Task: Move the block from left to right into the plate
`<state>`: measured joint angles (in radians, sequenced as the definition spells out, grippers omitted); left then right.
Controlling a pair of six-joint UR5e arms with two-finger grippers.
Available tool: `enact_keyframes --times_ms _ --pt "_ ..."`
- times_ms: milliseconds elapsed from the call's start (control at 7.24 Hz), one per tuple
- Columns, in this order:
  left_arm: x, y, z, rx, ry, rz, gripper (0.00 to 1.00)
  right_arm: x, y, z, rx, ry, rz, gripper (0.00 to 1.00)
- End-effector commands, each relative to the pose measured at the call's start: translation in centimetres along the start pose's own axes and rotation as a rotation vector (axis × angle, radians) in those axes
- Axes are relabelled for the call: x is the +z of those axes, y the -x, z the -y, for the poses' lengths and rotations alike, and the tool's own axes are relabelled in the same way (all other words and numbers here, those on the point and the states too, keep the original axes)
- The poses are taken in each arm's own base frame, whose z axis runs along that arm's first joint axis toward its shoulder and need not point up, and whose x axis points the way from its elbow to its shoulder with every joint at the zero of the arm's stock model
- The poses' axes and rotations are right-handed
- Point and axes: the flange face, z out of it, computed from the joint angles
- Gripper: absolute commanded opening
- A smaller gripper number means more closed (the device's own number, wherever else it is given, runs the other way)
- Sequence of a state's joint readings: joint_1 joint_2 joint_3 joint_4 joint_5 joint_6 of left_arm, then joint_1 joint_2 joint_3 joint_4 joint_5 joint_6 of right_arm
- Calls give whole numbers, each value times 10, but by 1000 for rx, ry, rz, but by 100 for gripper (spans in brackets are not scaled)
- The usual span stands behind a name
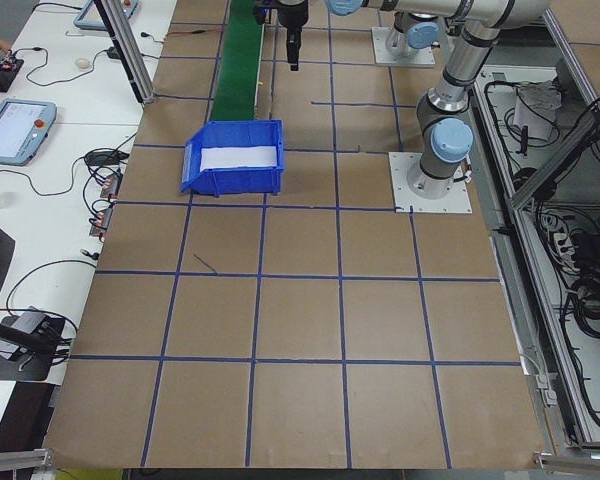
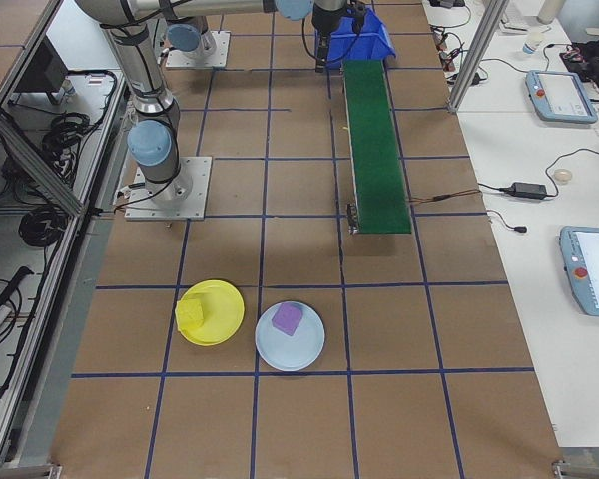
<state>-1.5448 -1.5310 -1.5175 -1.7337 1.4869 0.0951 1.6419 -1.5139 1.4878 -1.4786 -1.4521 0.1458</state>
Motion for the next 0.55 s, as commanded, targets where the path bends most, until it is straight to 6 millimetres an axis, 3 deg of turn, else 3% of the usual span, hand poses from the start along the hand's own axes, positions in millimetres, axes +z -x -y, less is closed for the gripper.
enact_keyframes --times_ms 0,414 --pt "0 0 0 0 0 -4 100 2 -2 1 -2 3 -18 100" --pt "0 0 -1 0 -1 3 100 -2 -12 0 -3 -16 -100 100"
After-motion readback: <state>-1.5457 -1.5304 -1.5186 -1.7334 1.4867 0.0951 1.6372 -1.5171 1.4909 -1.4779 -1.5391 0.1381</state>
